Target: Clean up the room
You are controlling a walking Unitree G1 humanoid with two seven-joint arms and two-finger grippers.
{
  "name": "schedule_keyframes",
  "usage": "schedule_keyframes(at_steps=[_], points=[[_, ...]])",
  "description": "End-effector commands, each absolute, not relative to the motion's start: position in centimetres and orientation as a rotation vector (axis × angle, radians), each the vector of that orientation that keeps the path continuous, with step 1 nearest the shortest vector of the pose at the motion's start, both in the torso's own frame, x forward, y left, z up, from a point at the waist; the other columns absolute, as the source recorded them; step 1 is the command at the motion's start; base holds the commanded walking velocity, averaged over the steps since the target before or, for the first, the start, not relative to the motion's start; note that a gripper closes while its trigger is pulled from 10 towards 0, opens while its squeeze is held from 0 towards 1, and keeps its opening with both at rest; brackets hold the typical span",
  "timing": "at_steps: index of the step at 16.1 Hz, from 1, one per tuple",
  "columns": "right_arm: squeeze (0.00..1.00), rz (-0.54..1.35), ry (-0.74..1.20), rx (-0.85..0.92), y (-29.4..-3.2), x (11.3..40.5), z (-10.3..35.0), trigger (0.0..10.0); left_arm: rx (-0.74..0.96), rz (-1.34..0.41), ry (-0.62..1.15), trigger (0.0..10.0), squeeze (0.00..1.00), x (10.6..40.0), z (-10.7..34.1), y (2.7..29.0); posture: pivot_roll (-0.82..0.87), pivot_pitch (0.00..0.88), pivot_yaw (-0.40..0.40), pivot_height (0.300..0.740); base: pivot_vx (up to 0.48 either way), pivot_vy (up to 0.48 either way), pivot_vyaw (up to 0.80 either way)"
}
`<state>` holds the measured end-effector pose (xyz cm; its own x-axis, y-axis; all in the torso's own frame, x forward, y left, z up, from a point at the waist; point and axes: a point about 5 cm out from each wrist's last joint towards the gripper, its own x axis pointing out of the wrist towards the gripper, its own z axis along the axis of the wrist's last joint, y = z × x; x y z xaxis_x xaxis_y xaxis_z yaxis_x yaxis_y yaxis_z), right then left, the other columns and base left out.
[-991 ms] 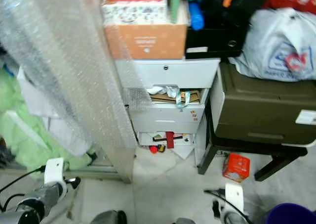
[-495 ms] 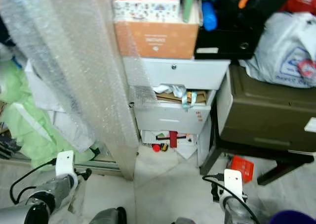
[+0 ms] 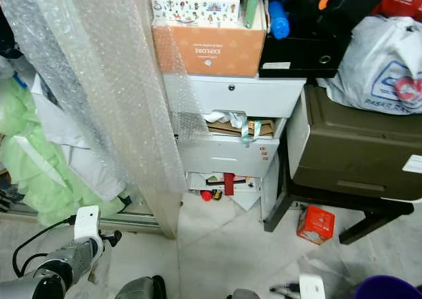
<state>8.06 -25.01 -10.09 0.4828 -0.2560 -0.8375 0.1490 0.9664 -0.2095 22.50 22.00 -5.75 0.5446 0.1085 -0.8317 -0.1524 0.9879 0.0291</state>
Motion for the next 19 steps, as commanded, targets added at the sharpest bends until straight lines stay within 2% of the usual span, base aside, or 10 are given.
schedule_keyframes(at_steps=[1, 2, 3, 4, 6, 15, 19], points=[[0.00, -0.234, 1.055, -0.129, -24.6, 6.7, -10.4, 10.0, -0.020, 0.150, 0.983, 10.0, 0.00, 22.5, -5.6, 22.6, -0.11, 0.057, 0.006, 0.740, 0.000, 0.322, 0.00], [0.00, -0.231, 1.047, -0.131, -24.5, 8.0, -10.2, 10.0, -0.014, 0.147, 0.982, 10.0, 0.00, 22.5, -5.6, 22.6, -0.11, 0.057, 0.009, 0.740, 0.000, 0.322, 0.00], [0.00, -0.225, 1.006, -0.134, -24.6, 12.2, -9.4, 10.0, -0.006, 0.141, 0.982, 10.0, 0.00, 22.5, -5.6, 22.6, -0.11, 0.056, 0.012, 0.740, 0.000, 0.330, -0.80], [0.00, -0.222, 0.986, -0.131, -24.5, 13.8, -9.0, 10.0, 0.001, 0.133, 0.981, 10.0, 0.00, 22.6, -5.6, 22.6, -0.11, 0.055, 0.015, 0.740, 0.000, 0.334, -0.80], [0.00, -0.216, 0.978, -0.134, -24.4, 14.0, -8.9, 10.0, 0.009, 0.126, 0.982, 10.0, 0.00, 22.6, -5.6, 22.5, -0.11, 0.054, 0.016, 0.740, 0.000, 0.337, -0.80], [0.00, -0.181, 0.958, -0.155, -24.0, 14.4, -8.8, 10.0, 0.046, 0.103, 0.981, 10.0, 0.00, 22.8, -5.6, 22.0, -0.10, 0.060, 0.026, 0.740, 0.000, 0.442, 0.00], [0.00, -0.176, 0.930, -0.146, -23.9, 14.7, -8.6, 10.0, 0.068, 0.091, 0.969, 10.0, 0.00, 23.0, -5.5, 21.8, -0.10, 0.061, 0.030, 0.740, 0.000, 0.480, -0.60]])
